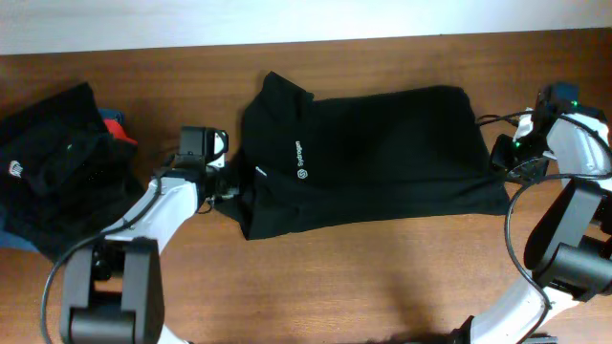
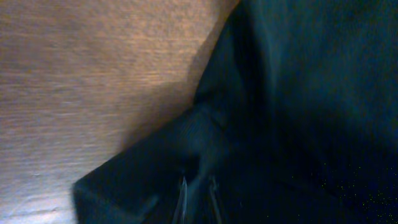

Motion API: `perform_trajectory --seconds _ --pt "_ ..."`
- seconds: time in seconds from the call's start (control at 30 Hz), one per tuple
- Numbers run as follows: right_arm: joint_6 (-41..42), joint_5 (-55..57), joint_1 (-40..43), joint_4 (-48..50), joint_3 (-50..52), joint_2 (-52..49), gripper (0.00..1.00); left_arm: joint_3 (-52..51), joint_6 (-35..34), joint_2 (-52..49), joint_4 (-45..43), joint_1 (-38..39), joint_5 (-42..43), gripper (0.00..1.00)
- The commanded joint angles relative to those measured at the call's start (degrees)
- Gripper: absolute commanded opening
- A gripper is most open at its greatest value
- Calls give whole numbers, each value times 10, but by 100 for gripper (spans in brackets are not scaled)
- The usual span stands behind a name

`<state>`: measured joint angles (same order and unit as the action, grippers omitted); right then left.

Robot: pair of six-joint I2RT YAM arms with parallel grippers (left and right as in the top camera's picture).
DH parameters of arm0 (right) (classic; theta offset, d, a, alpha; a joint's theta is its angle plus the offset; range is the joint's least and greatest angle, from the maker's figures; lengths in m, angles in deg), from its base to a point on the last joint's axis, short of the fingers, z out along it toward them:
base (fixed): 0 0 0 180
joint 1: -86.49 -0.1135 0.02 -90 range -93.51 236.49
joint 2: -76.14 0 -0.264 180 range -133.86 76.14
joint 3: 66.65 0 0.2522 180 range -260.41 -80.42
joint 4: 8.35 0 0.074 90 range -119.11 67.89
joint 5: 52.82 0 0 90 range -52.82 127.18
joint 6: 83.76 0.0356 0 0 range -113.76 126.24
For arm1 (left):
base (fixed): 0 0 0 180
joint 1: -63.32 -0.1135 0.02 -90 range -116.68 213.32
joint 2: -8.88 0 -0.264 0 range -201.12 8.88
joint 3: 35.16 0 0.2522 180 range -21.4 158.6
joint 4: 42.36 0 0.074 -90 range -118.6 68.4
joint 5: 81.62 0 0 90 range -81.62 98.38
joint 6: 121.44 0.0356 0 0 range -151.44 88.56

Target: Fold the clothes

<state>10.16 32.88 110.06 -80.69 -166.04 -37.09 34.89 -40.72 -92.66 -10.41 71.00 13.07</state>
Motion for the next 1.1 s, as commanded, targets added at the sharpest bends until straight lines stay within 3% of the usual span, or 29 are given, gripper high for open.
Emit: perform_trajectory --seconds 0.0,0.23,0.33,0.6,0.8,1.07 --pt "0 5 -4 -6 -8 -7 40 10 11 -36 -33 0 15 13" --pt "0 5 -4 -17 -8 -7 40 10 2 -82 -128 -8 -56 13" --pt "0 5 -4 -20 -8 -7 40 10 -40 -85 -135 -23 -101 13" --pt "0 5 -4 -21 -8 -7 41 10 -113 -85 -125 -51 -103 13" --pt "-1 5 -4 -21 -8 -7 41 19 -73 -78 -113 -51 -24 14" --pt "-6 5 -4 -20 -4 -7 42 93 -13 30 24 -51 -21 34"
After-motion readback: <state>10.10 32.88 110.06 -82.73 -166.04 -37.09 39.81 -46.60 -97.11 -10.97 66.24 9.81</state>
